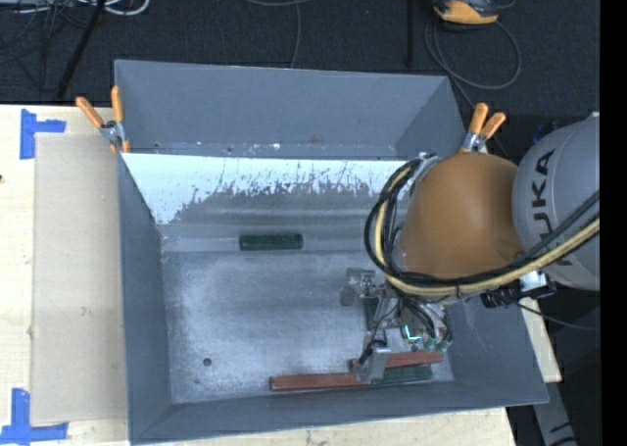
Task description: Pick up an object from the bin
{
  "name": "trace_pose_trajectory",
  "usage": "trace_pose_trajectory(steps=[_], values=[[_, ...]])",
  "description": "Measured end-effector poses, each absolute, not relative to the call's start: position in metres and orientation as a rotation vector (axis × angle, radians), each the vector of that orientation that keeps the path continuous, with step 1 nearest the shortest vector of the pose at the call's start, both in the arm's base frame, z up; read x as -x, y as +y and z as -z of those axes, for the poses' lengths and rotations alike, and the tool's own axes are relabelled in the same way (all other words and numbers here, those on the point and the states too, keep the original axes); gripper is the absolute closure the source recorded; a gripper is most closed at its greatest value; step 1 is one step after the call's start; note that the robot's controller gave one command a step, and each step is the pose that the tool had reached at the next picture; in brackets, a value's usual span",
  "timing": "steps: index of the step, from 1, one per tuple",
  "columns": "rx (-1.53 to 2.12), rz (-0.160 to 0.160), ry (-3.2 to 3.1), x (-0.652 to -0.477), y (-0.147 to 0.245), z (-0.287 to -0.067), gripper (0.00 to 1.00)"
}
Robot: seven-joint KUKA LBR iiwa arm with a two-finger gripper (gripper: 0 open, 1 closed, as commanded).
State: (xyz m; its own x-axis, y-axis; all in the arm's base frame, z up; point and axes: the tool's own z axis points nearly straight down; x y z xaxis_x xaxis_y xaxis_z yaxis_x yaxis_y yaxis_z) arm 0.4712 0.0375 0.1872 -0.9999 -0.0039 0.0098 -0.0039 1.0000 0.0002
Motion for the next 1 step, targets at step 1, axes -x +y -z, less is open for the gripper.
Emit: trace_pose_trajectory(steps=[1], values=[[0.167, -0.003, -3.13, -0.4739, -0.0305, -0.1483, 0.0]])
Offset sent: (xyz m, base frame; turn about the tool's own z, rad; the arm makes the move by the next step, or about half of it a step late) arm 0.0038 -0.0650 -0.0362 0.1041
